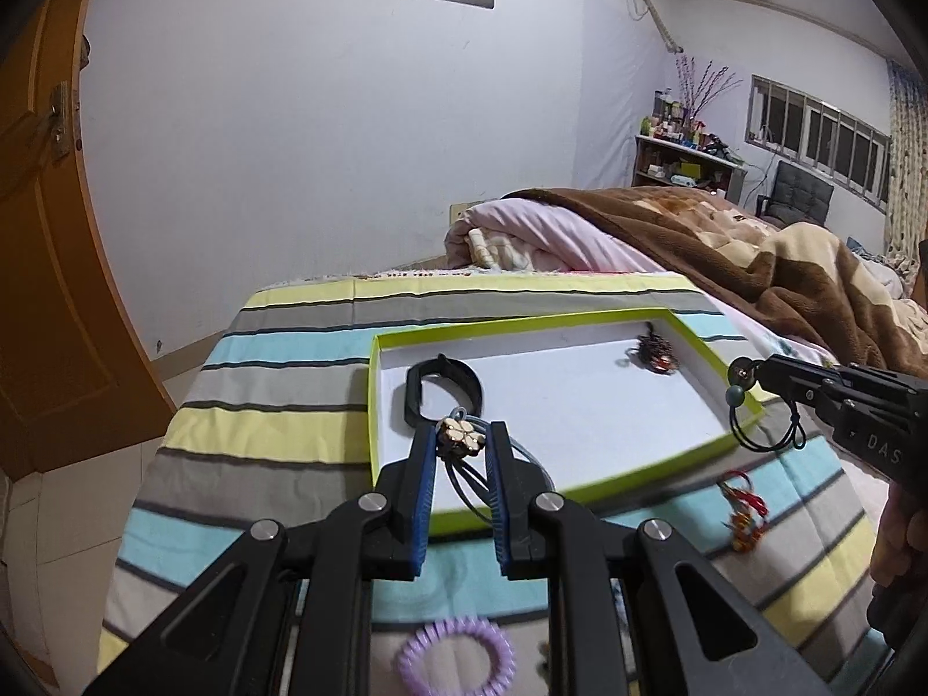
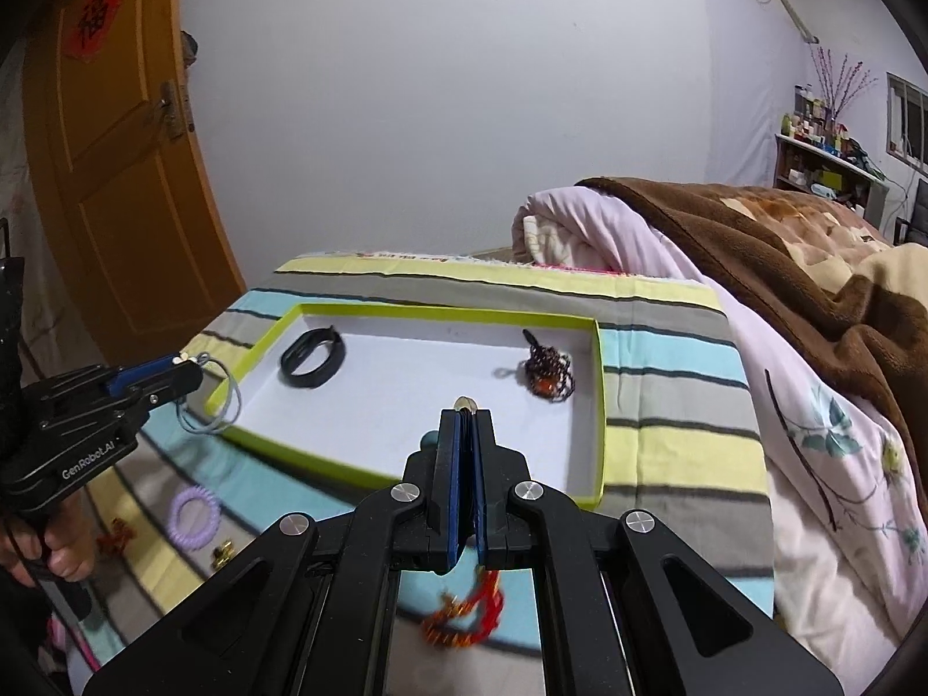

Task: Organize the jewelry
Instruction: 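Lower both hair ties into the green box and open both tools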

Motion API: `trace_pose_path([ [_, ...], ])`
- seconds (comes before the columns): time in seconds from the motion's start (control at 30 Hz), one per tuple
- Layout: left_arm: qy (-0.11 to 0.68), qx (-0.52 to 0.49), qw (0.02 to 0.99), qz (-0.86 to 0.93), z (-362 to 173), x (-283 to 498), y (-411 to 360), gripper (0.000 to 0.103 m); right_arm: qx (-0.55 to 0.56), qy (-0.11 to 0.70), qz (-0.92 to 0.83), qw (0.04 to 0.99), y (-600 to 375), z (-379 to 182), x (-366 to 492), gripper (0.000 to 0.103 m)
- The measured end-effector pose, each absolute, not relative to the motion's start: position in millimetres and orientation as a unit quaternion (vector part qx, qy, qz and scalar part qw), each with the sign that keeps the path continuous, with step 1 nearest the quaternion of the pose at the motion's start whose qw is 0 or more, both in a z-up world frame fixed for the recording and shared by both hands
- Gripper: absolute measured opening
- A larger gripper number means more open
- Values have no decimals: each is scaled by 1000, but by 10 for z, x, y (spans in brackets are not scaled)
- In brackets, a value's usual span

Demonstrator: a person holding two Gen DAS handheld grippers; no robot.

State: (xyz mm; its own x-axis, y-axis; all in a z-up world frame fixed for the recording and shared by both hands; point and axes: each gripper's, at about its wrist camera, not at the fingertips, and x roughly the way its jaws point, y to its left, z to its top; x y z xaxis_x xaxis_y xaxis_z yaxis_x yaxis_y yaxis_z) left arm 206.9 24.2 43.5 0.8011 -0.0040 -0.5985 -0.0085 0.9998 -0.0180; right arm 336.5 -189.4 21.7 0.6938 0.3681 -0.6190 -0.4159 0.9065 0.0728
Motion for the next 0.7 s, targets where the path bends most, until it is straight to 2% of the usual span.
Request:
trace_pose_path([
  [0.3, 339, -2, 941, 12, 214, 2407, 306, 18, -28, 360, 189, 913, -1950, -60, 3851, 3],
  [0.7, 373, -6, 928, 15, -46, 2621, 359, 18, -38, 388, 175, 904, -1971, -312, 4010, 3],
])
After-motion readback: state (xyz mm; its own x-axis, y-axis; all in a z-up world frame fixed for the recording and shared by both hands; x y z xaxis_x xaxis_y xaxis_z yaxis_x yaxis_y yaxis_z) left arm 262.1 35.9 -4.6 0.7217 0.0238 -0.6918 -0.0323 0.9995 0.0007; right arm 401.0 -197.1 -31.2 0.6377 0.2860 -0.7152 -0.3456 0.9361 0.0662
